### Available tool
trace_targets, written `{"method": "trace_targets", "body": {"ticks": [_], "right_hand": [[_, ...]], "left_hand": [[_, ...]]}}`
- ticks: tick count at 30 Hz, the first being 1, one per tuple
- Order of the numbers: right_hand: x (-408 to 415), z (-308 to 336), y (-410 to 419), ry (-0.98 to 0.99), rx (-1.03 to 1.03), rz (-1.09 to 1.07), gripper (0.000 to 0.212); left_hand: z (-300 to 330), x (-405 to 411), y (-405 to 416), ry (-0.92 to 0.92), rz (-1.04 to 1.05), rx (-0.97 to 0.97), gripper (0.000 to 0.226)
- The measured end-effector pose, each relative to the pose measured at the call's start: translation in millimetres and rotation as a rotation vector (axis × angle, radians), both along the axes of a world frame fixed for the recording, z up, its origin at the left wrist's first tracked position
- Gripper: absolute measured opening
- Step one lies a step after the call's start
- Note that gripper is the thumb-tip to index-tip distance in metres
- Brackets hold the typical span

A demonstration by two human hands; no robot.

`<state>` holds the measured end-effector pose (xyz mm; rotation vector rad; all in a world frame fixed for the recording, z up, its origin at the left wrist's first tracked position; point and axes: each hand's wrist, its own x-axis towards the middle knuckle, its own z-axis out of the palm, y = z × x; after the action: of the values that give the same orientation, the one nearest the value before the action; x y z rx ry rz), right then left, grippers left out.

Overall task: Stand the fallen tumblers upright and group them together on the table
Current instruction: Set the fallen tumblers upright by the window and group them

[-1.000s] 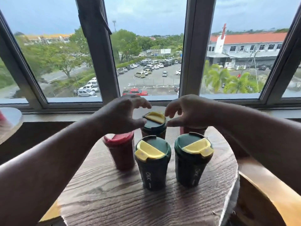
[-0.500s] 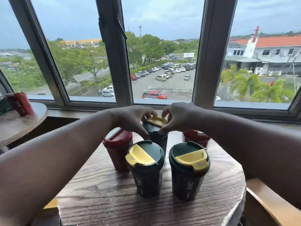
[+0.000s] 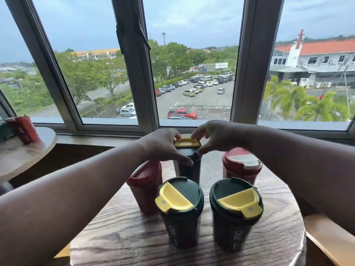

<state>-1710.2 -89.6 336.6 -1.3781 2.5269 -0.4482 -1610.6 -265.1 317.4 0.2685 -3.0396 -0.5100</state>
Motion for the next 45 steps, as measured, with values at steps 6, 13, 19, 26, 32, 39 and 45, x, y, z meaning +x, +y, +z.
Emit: {"method": "trace_targets", "body": {"ticks": [6,13,19,26,32,39,45], "right_hand": [[-5.4,-3.1,2.9,0.028,0.001,0.045,0.056],[-11.8,-2.7,1.1,0.058,0.005,0.053,0.056],[-15.4,-7.7,-4.6,0.063,-0.016,0.063,0.056],[-14.3,-9.7,-3.3,0.079,-0.031,0.065,0.056],[-6.0,-3.2,20.2,0.111,-0.08,-0.009,0.056],[-1.9,5.0,76.1,0.096,-0.064,-0.171,0.046],[2.1,-11.7,112.3,-0.026,-0.088,-0.36,0.058]], "left_hand": [[-0.2,2.9,-2.0,0.001,0.011,0.03,0.079],[-4.7,-0.5,2.1,0.079,0.046,0.033,0.075],[-3.4,-1.0,-1.3,0.046,0.081,0.007,0.074],[0.3,1.7,0.6,-0.001,0.073,-0.049,0.078],[13.1,11.2,11.8,0.199,-0.047,-0.237,0.088],[24.6,1.9,55.7,0.147,-0.309,-0.146,0.056],[24.2,-24.7,92.8,-0.03,-0.447,-0.163,0.076]]}}
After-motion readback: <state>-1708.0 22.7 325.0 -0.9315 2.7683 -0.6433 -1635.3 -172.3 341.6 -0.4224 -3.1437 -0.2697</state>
